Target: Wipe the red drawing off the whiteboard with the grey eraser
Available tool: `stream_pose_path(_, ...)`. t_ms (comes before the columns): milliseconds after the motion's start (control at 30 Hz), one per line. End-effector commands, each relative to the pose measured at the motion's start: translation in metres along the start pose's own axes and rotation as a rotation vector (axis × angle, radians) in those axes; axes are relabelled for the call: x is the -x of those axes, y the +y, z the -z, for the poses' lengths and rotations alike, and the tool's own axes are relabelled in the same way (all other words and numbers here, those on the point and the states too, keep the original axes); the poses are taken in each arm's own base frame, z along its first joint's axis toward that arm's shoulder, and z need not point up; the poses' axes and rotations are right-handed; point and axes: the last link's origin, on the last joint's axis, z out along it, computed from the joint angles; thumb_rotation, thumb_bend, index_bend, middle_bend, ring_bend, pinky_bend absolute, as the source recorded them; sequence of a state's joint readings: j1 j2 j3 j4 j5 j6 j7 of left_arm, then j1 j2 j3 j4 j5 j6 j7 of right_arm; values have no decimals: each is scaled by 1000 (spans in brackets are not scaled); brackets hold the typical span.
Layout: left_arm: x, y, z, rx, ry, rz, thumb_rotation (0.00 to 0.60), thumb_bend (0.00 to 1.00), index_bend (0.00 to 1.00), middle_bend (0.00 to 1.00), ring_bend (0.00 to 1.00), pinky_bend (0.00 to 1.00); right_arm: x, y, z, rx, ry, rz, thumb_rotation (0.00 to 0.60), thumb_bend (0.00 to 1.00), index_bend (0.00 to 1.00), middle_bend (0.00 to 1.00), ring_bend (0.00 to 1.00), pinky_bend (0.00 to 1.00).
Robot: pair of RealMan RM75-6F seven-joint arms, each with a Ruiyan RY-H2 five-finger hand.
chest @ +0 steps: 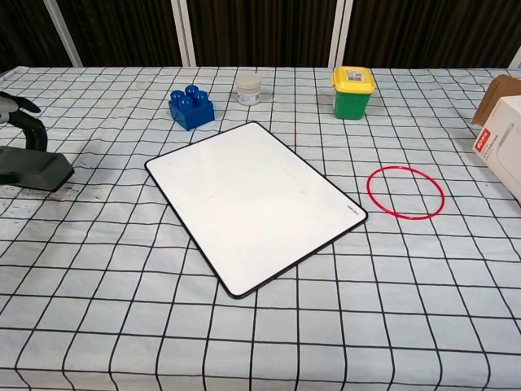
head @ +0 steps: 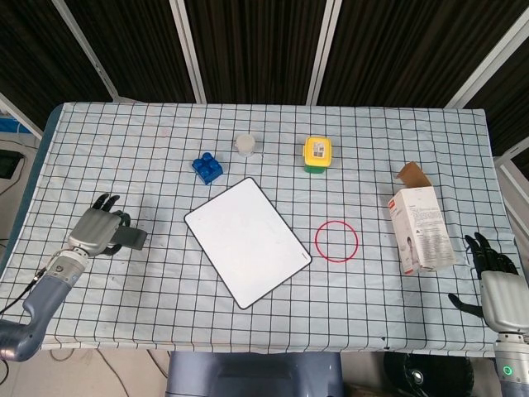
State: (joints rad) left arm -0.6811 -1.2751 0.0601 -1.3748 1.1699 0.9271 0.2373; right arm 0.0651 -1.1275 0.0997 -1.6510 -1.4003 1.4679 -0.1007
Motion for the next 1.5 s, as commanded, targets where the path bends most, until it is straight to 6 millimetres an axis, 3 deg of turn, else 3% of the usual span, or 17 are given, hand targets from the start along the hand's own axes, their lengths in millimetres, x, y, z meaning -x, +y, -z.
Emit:
stream_pose_path(33, 3, 3, -5, 2, -8, -6, 600, 313, 414, 441, 38, 19, 0, 0, 0, 1, 0, 0, 600, 33, 77, 74, 194, 208)
stream_pose_path(300, 10, 4, -8, -4, -42, -27, 600, 161, 268, 352, 30, 18, 0, 1, 0, 3, -1, -4, 600, 33, 77, 74, 193, 208)
stream_pose_path(400, 11, 6, -7, -2, -45, -27, 600, 146, 236, 317, 24, 18, -1, 1, 0, 4, -2, -4, 600, 33, 77, 74, 193, 208)
stream_pose_path(567, 9, 5, -3, -2, -53, -44, 600, 113, 126, 169, 0, 10, -1, 0, -1, 6, -1, -4, 600, 33, 77, 74, 193, 208)
stream_pose_path(733, -7, 3, 9, -9, 5, -60, 600, 108, 68, 112, 0, 10, -1, 0, -1, 6, 1, -4, 600, 33, 77, 74, 193, 208)
stream_pose_path(933, -39, 1, 39, -17, 112, -40, 600, 108, 3, 81, 0, 10, -1, 0, -1, 6, 0, -3, 600, 33, 77, 74, 194, 208)
stream_pose_path(1167, -63, -2, 88, -39, 178, -26, 600, 108, 0, 71, 0, 10, -2, 1, 0, 8, 3, -5, 600, 33, 77, 74, 194, 208)
stream_pose_path(1500, -52, -3, 143, -51, 197, 15, 600, 94, 0, 9, 0, 10, -3, 0, 0, 5, 12, -15, 600, 34, 78, 74, 193, 208)
